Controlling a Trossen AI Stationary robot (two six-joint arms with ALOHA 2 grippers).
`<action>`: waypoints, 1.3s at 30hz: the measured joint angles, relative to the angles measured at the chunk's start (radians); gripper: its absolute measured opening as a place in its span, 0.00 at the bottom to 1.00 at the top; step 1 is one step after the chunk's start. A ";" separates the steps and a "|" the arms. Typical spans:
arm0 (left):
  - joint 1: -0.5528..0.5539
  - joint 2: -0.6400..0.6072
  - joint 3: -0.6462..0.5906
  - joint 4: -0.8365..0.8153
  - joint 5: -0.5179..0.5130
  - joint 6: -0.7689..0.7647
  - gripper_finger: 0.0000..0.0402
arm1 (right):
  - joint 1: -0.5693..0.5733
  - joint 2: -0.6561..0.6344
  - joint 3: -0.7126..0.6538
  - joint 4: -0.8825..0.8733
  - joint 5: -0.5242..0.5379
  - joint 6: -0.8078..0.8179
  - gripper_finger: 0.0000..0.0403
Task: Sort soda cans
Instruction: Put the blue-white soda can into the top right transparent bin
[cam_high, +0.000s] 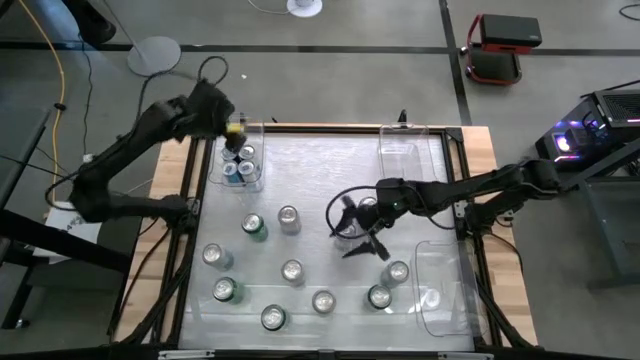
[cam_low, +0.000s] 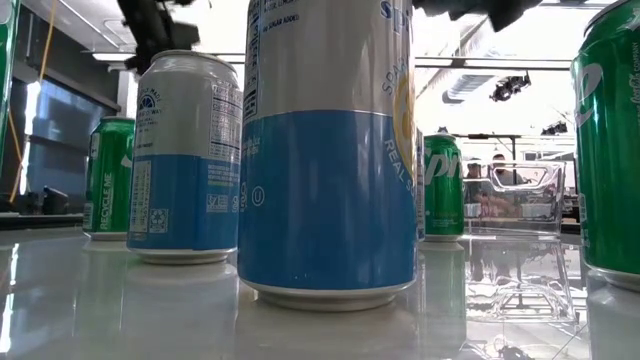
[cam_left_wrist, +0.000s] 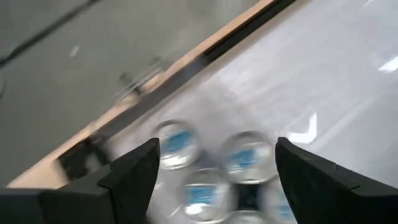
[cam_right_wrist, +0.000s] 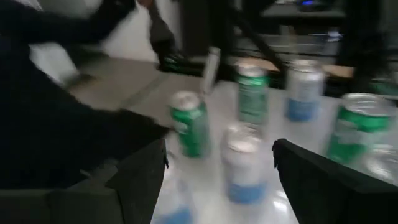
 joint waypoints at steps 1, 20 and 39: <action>-0.043 -0.043 -0.025 0.027 0.001 -0.029 0.72 | 0.005 0.016 0.000 0.037 -0.018 0.022 0.72; -0.711 -0.338 -0.664 0.917 -0.131 -0.363 0.70 | 0.126 0.106 0.344 -0.737 0.639 -0.018 0.72; -0.839 -0.120 -0.693 1.088 -0.242 -0.380 0.70 | 0.121 0.249 0.413 -0.897 0.745 -0.007 0.79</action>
